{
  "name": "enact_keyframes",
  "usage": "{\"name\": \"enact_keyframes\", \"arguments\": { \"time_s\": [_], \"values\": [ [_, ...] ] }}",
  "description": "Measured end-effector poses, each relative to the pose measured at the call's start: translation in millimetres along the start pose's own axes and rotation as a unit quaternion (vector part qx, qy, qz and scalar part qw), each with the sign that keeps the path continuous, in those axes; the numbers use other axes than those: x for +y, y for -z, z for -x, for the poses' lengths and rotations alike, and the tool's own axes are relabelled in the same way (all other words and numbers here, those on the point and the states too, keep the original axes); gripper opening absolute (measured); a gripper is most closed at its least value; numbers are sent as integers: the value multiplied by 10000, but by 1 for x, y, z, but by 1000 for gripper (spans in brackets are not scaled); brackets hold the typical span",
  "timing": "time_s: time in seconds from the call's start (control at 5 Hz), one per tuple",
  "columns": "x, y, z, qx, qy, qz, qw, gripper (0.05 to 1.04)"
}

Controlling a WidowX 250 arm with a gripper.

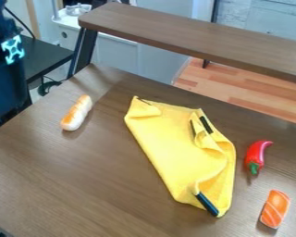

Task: Unfold cloth from top right to bottom left

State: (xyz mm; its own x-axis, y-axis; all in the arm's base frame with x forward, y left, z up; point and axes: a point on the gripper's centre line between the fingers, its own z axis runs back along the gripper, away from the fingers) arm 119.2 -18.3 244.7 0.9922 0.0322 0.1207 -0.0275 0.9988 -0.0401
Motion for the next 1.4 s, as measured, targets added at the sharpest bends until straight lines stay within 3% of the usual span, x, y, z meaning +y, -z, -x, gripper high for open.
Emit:
{"name": "enact_keyframes", "arguments": {
  "time_s": [0.2, 0.4, 0.6, 0.8, 1.0, 1.2, 1.4],
  "values": [
    [0, 2, -1, 8, -32, 0, 10000, 1000],
    [-17, 53, -40, 777, -214, -172, 9966, 1000],
    [-28, 105, -77, 1576, -650, 58, 9853, 999],
    [-36, 152, -119, 1694, -904, -456, 9803, 1000],
    [-44, 193, -157, 1678, -1390, -646, 9738, 1000],
    [-44, 214, -191, 1563, -1723, -381, 9718, 1000],
    [-35, 225, -218, 867, -1802, -283, 9794, 1000]
  ]
}}
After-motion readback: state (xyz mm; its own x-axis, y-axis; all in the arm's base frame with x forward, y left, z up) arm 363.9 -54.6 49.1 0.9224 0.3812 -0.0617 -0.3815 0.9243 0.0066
